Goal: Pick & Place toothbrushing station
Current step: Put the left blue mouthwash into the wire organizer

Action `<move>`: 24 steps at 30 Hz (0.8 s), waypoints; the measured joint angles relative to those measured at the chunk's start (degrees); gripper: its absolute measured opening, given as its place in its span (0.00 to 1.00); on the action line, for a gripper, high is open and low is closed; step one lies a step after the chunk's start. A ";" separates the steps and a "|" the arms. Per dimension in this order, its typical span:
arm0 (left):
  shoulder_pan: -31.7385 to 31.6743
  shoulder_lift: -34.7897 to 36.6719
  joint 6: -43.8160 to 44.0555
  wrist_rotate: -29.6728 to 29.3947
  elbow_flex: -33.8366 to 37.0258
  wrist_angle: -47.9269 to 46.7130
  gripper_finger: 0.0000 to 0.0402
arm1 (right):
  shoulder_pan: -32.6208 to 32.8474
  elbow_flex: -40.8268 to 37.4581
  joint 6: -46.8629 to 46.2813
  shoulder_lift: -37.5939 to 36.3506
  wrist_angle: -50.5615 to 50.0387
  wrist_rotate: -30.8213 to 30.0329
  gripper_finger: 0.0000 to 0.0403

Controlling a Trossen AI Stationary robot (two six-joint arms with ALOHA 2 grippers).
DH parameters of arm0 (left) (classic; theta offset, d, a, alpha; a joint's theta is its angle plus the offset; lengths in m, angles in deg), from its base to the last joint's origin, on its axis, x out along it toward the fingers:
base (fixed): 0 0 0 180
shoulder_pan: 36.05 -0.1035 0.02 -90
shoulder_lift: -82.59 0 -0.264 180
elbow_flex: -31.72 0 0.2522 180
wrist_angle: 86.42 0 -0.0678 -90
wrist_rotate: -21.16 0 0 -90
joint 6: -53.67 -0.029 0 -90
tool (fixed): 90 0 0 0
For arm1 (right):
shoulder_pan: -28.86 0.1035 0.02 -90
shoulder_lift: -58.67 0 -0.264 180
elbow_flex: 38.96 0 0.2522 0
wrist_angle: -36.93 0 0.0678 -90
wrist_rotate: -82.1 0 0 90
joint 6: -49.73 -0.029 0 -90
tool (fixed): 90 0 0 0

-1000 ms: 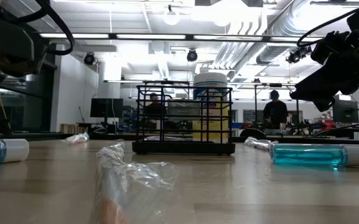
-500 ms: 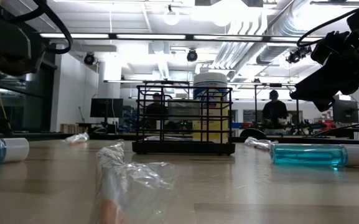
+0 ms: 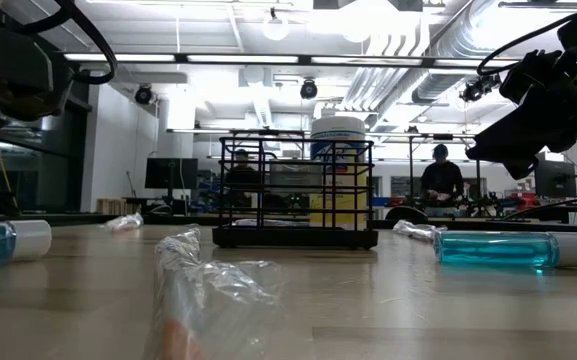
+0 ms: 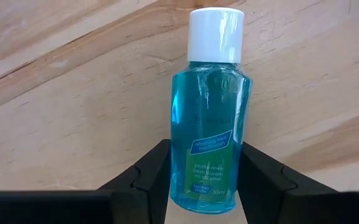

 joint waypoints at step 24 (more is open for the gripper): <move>1.24 4.88 -21.48 -22.82 -0.13 11.56 0.36 | 0.00 0.02 -0.01 -0.01 0.00 0.00 0.33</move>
